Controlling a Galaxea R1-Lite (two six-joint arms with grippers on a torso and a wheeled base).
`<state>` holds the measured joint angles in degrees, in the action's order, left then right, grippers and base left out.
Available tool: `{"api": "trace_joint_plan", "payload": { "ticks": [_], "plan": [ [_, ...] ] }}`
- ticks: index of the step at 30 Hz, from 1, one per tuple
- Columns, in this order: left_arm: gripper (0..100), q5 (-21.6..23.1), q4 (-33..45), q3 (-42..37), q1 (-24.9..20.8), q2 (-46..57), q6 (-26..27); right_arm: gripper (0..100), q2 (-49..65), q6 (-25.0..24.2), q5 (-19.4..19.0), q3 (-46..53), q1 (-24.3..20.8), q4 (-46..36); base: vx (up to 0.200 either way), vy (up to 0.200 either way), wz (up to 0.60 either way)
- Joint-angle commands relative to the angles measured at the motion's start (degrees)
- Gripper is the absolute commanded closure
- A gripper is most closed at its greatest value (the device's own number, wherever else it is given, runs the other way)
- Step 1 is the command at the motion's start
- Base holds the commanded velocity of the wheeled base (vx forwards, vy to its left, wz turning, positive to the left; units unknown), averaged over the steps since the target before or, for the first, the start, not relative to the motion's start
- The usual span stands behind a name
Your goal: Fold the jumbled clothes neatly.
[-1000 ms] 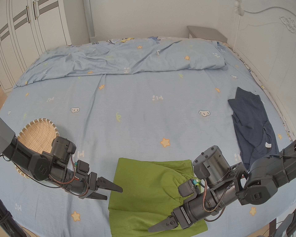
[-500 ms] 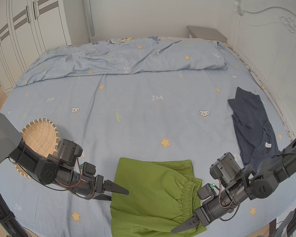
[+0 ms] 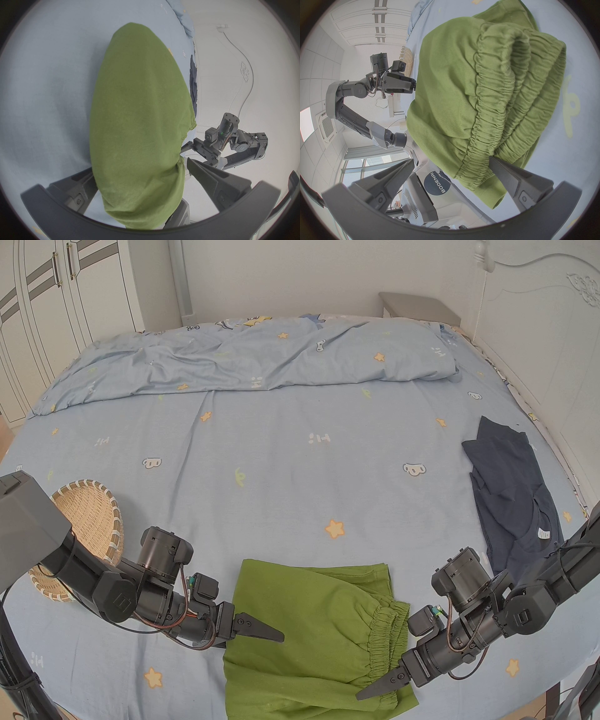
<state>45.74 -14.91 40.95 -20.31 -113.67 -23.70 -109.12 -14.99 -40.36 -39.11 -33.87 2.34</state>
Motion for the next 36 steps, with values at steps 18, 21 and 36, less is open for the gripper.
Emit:
{"api": "trace_joint_plan", "payload": {
  "ticks": [18, 21, 36],
  "plan": [
    [100, -0.7, -6.4, 0.5, -6.5, -0.9, -15.5, 0, 11.1, -1.4, -2.7, 2.5, 3.7, 6.0, 0.000, 0.000, 0.00],
    [100, -0.8, -5.7, 1.1, -6.1, 2.1, -15.8, 0, 17.4, -3.4, -2.8, -0.4, 5.4, 4.3, 0.000, 0.000, 0.00],
    [100, -1.2, 23.2, 19.6, 1.6, 13.4, 0.5, 0, 24.6, -1.0, -2.8, -19.2, 19.5, -13.8, 0.000, 0.000, 0.00]
  ]
}}
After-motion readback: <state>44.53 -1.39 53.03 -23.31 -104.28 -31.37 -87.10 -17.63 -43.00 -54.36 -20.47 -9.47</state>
